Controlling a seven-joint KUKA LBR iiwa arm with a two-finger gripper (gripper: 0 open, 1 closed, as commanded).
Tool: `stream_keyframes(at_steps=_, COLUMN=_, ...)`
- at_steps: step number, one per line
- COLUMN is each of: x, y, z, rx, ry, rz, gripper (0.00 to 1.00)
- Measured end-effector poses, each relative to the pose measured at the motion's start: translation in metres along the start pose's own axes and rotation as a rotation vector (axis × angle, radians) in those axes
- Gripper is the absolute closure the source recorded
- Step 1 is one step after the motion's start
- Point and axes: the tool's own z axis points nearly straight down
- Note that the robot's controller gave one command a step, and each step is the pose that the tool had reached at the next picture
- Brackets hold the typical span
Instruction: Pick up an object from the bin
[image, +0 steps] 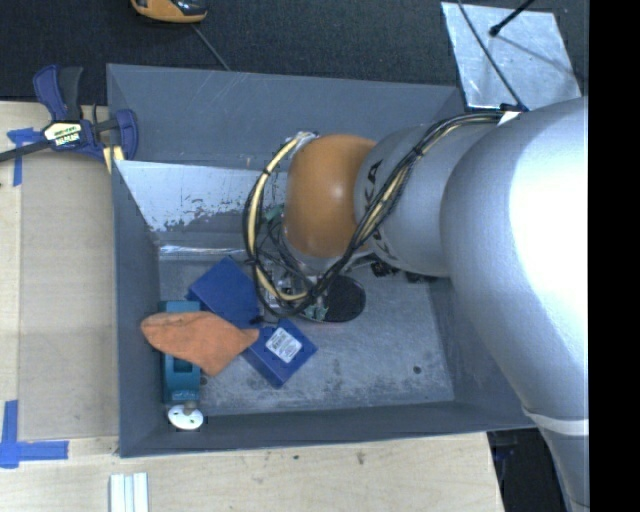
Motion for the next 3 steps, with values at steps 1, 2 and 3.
stream_keyframes(at_steps=1, x=0.001, y=0.0, z=-0.004, rx=0.001, ry=0.004, rz=0.0, gripper=1.0)
stream_keyframes(at_steps=2, x=0.002, y=-0.001, z=-0.016, rx=0.002, ry=0.012, rz=0.0, gripper=1.0)
stream_keyframes(at_steps=3, x=0.002, y=-0.001, z=-0.026, rx=0.002, ry=0.014, rz=-0.001, gripper=1.0)
